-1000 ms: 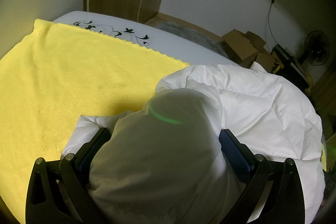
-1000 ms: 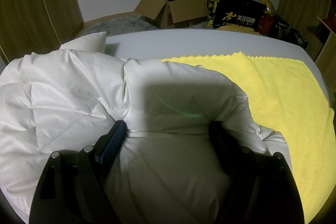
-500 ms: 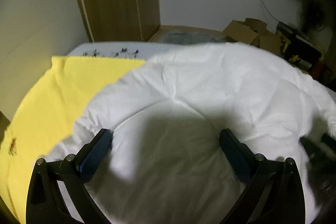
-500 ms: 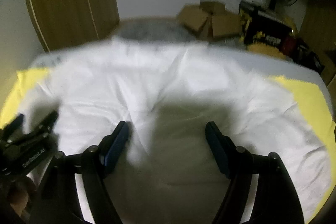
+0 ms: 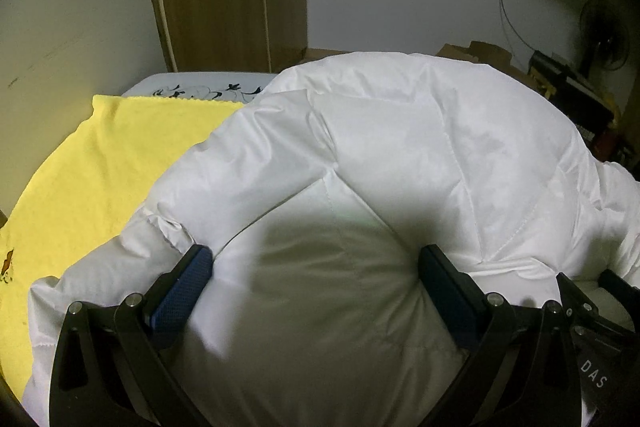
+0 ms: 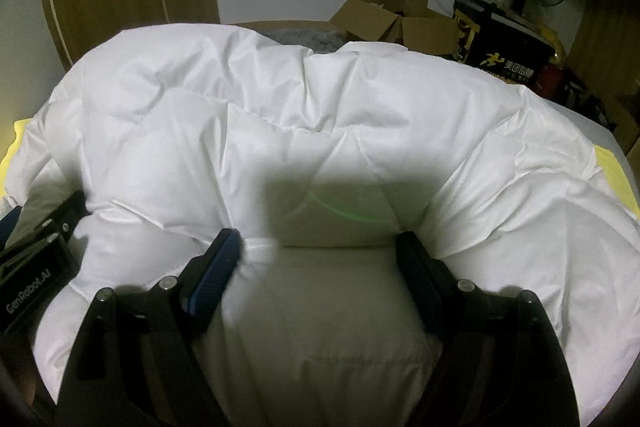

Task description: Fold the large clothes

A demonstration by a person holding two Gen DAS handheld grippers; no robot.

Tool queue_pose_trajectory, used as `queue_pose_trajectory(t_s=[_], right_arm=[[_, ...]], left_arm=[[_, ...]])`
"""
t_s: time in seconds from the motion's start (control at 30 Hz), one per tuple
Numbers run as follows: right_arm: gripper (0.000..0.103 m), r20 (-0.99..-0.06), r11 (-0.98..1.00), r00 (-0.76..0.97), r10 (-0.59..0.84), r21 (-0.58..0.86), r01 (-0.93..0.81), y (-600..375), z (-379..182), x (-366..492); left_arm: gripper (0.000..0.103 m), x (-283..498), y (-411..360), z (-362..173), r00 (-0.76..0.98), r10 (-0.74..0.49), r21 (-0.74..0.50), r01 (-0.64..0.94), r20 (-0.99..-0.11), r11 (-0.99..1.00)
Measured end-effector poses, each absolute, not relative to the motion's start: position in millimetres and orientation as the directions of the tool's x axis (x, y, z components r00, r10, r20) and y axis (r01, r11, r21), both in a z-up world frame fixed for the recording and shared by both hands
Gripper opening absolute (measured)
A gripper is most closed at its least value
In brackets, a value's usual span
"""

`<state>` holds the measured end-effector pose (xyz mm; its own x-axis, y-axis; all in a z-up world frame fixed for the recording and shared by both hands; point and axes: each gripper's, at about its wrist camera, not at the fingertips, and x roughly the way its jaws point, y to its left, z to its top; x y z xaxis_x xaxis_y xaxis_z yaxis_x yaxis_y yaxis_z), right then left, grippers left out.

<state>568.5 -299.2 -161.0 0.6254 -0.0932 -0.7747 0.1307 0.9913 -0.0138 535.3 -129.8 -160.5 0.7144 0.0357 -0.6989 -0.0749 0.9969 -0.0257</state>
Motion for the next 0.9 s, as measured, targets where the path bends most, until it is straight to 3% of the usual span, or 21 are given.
queue_pose_trajectory(t_s=[0.4, 0.47, 0.6, 0.7, 0.77, 0.9], right_arm=[[0.081, -0.769, 0.991, 0.633, -0.089, -0.007, 0.132, -298, -163, 564], [0.084, -0.767, 0.992, 0.637, -0.074, 0.006, 0.122, -298, -162, 565], [0.087, -0.797, 0.994, 0.601, 0.063, 0.103, 0.032, -314, -143, 561], [0.090, -0.695, 0.954, 0.691, 0.199, 0.297, 0.023, -337, -98, 515], [0.103, -0.648, 0.945, 0.726, 0.232, 0.328, -0.009, -343, -72, 478], [0.103, -0.611, 0.944, 0.751, 0.251, 0.328, -0.049, -346, -43, 420]], left_arm=[[0.103, 550, -114, -162, 0.694, -0.027, -0.081, -0.046, -0.720, 0.996], [0.103, 553, -99, -152, 0.655, -0.139, -0.162, 0.026, -0.743, 0.986], [0.103, 512, -23, -104, 0.669, -0.367, -0.428, 0.081, -0.646, 0.900], [0.103, 479, 40, -91, 0.660, -0.450, -0.545, 0.073, -0.602, 0.836], [0.103, 460, 79, -96, 0.639, -0.484, -0.590, 0.059, -0.598, 0.806], [0.103, 443, 113, -137, 0.481, -0.622, -0.703, 0.017, -0.618, 0.711]])
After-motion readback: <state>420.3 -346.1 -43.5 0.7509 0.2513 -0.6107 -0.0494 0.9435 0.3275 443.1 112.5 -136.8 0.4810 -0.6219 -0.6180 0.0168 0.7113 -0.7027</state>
